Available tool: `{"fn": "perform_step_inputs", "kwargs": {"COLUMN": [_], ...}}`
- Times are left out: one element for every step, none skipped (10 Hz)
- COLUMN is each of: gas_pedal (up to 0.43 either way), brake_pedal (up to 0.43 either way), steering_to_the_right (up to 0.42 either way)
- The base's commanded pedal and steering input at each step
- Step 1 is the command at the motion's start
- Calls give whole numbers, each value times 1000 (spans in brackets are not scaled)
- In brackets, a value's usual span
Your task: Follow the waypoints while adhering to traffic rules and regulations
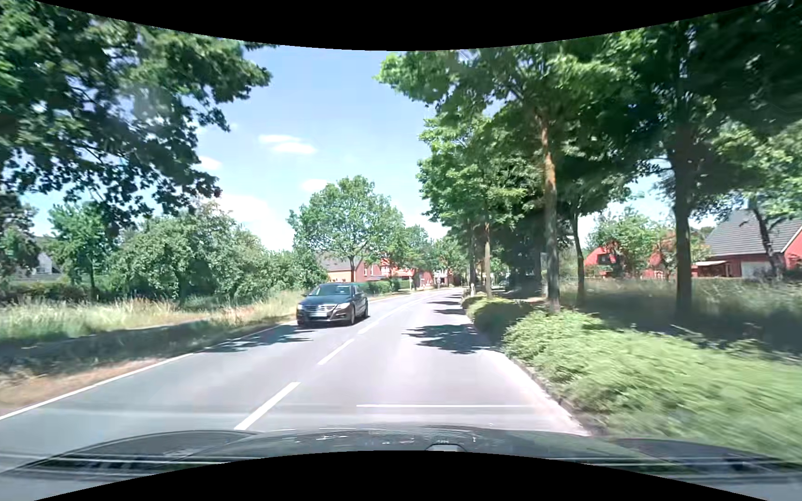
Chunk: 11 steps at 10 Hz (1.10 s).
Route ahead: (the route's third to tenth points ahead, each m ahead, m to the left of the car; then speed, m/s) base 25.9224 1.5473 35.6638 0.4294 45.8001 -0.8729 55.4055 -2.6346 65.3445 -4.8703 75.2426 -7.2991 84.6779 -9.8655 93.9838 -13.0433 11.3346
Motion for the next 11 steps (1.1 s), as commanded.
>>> {"fn": "perform_step_inputs", "kwargs": {"gas_pedal": [177,177,177,177,177,177,177,169,169,169,169], "brake_pedal": [0,0,0,0,0,0,0,0,0,0,0], "steering_to_the_right": [7,7,9,12,13,13,13,14,14,17,19]}}
